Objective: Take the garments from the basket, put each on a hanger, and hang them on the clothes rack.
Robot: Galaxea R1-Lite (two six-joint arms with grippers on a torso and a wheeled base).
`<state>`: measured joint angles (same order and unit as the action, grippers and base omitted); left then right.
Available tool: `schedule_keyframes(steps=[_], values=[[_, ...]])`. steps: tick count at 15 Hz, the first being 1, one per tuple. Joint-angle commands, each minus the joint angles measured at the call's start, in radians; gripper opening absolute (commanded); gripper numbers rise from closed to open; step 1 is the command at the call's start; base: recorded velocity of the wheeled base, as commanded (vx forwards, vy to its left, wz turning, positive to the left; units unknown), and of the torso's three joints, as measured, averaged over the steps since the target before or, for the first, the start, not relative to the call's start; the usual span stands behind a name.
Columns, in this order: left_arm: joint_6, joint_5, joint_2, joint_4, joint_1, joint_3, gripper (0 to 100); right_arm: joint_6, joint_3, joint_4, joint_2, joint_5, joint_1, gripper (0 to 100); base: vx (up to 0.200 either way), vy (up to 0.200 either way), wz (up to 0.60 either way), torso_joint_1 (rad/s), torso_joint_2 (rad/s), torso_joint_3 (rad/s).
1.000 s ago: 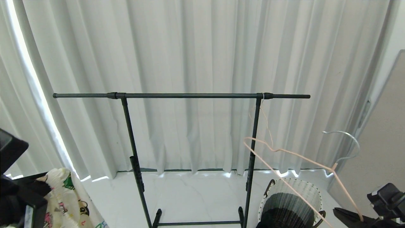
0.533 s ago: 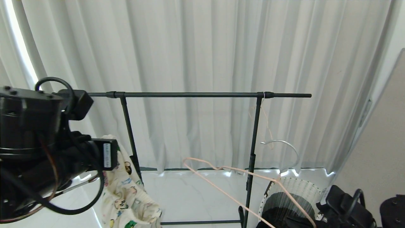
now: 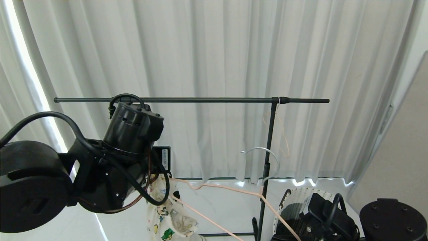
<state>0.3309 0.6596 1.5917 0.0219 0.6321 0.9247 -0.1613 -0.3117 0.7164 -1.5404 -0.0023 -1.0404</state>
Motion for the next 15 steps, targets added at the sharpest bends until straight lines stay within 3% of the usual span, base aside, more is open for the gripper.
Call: schedule_keyframes(steps=[1, 4, 10, 15], values=[[-0.001, 0.009, 0.047, -0.002, -0.046, 0.01, 0, 0.0, 0.002, 0.0, -0.001, -0.001, 0.0, 0, 0.0, 0.0, 0.0, 0.0, 0.0, 0.0], [-0.001, 0.018, 0.083, -0.002, -0.127, 0.079, 0, 0.002, 0.003, 0.0, 0.02, 0.001, 0.0, 0, 0.0, 0.0, 0.0, 0.0, 0.0, 0.0], [0.0, 0.02, 0.099, -0.002, -0.092, 0.109, 0, 0.0, -0.029, 0.0, -0.02, -0.005, 0.007, 0, 0.0, 0.0, 0.0, 0.0, 0.0, 0.0], [0.0, 0.041, 0.097, -0.002, -0.052, 0.109, 0, -0.001, -0.075, 0.005, -0.07, -0.013, 0.071, 0, 0.0, 0.0, 0.0, 0.0, 0.0, 0.0]])
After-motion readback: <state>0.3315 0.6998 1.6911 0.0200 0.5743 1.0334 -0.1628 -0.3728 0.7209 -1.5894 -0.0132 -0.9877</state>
